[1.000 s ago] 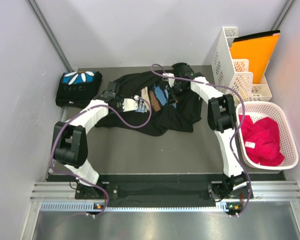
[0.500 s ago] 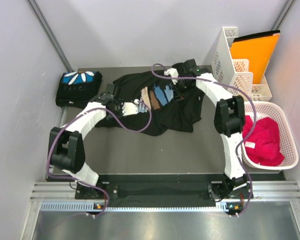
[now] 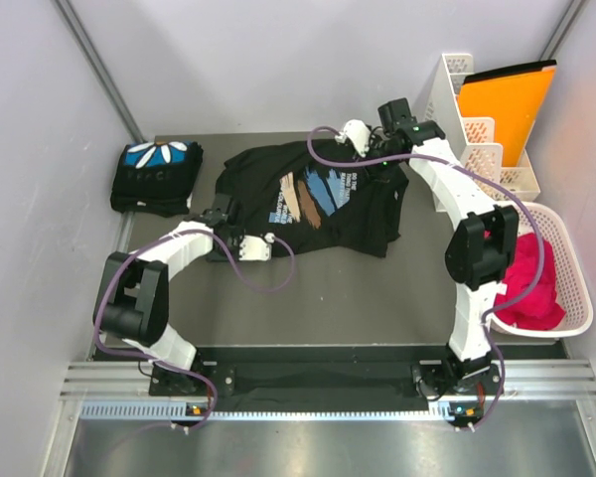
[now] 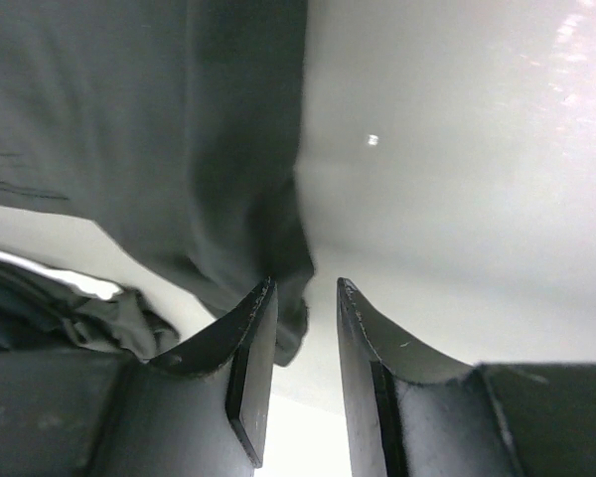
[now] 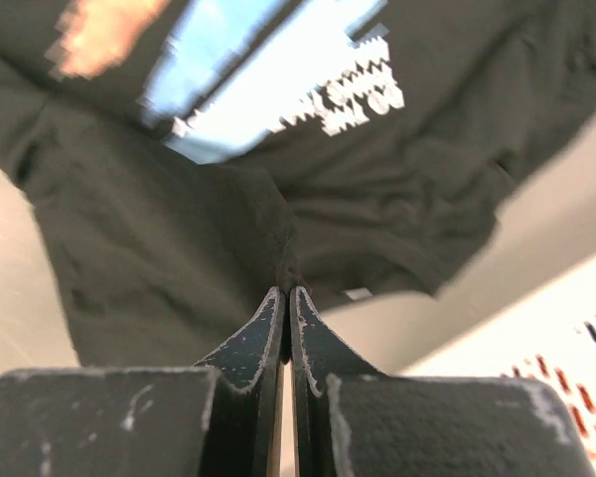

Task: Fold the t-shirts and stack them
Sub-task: Flatten the tshirt out

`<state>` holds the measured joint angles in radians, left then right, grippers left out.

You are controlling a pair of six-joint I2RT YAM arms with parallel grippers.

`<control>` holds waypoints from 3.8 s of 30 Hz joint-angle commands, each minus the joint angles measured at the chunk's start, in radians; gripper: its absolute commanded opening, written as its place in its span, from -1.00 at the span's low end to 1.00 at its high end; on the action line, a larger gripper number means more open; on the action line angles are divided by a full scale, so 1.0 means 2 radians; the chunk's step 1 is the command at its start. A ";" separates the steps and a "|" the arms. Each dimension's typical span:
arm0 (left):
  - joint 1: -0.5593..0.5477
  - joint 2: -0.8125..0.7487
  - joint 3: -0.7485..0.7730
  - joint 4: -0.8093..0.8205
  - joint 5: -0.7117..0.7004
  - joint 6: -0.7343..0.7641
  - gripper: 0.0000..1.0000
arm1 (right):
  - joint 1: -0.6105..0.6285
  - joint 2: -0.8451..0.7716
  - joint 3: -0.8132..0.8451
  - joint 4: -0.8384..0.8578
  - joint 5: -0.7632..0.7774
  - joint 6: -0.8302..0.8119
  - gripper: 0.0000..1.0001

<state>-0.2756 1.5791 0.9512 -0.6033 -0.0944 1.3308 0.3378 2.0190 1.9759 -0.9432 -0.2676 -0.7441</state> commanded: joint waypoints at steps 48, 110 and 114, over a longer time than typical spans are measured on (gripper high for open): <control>0.040 -0.016 0.005 -0.033 0.097 0.031 -0.30 | -0.033 -0.032 0.075 -0.012 0.136 -0.028 -1.00; 0.048 -0.050 -0.159 0.183 0.026 0.112 0.12 | -0.032 0.000 0.094 -0.008 0.132 -0.042 -1.00; 0.048 -0.044 -0.148 0.163 0.036 0.111 0.06 | -0.032 0.005 0.100 -0.009 0.132 -0.043 -1.00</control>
<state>-0.1841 1.4567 0.6399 -0.1944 -0.0933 1.5730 0.2764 2.0140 2.1170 -0.9905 -0.0082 -0.8196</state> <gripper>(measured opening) 0.554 0.009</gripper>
